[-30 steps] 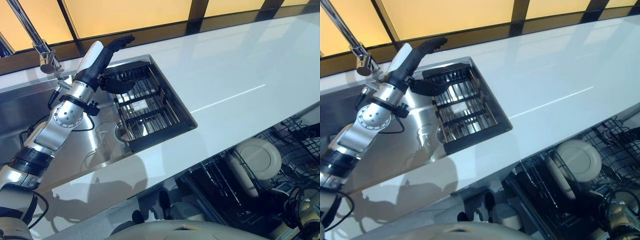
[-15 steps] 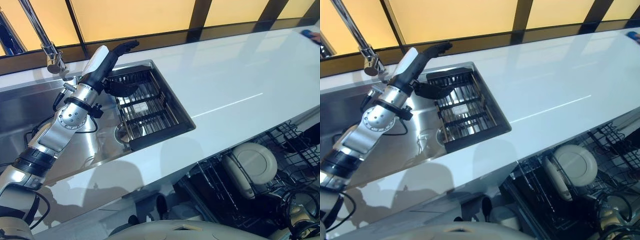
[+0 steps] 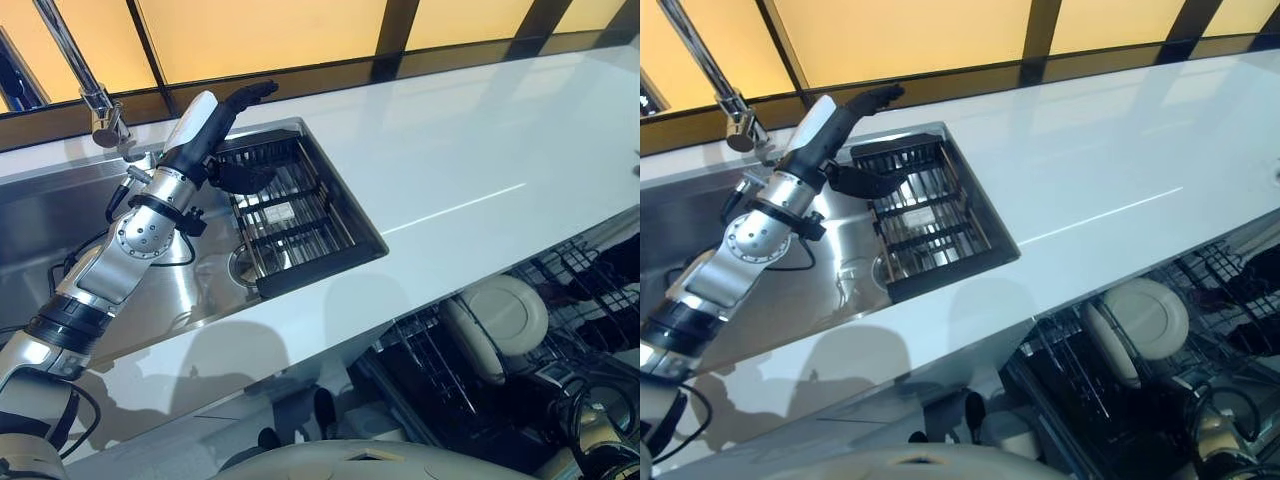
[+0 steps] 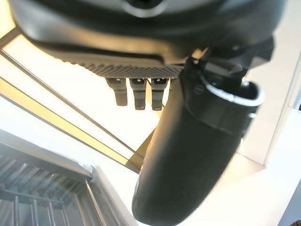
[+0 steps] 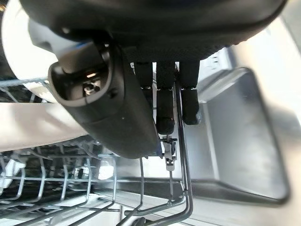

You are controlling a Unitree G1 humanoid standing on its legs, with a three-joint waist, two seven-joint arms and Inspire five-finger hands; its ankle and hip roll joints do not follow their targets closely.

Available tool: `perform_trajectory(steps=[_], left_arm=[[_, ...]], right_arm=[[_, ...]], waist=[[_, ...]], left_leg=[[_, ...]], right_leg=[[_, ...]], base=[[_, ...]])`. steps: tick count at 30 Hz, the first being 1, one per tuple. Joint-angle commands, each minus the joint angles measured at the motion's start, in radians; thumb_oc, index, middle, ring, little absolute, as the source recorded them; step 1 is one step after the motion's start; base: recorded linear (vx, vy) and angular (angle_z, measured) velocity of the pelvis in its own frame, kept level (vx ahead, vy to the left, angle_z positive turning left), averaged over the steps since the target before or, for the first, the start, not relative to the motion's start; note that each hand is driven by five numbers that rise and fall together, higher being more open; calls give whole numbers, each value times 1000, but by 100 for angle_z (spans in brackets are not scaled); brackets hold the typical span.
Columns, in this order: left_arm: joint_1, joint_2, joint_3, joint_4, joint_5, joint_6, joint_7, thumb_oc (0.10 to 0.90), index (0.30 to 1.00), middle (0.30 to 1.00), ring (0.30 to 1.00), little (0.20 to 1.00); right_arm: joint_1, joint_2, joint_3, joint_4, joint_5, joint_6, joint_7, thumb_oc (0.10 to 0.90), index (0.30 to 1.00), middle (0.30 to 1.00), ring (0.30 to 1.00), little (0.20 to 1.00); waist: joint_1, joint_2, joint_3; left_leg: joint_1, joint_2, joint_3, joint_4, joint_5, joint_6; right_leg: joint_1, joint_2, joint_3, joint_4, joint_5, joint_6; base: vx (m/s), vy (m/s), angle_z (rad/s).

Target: Pick up plates and place into dishwasher.

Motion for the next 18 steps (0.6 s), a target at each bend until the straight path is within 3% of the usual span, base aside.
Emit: perform_trajectory(steps=[1,18], left_arm=[[-135,-42,36,9,6,-74,46,800,900,900,900,900],[-128,-39,36,41,12,-100,52,800,900,900,900,900]], right_arm=[[-261,-5,-48,-96,125,-113,-9,100,300,300,300,200],[-370,-54,-34,-74,155,-122,-15,100,300,300,300,200]], waist=[[59,92,-64],[71,103,-81]], left_leg=[[-7,24,23,27,-71,-13],[-5,24,17,28,-71,-14]], right_leg=[[19,-43,-14,16,-56,126],[28,-40,-12,16,-64,117]], base=[[0,0,0],[0,0,0]])
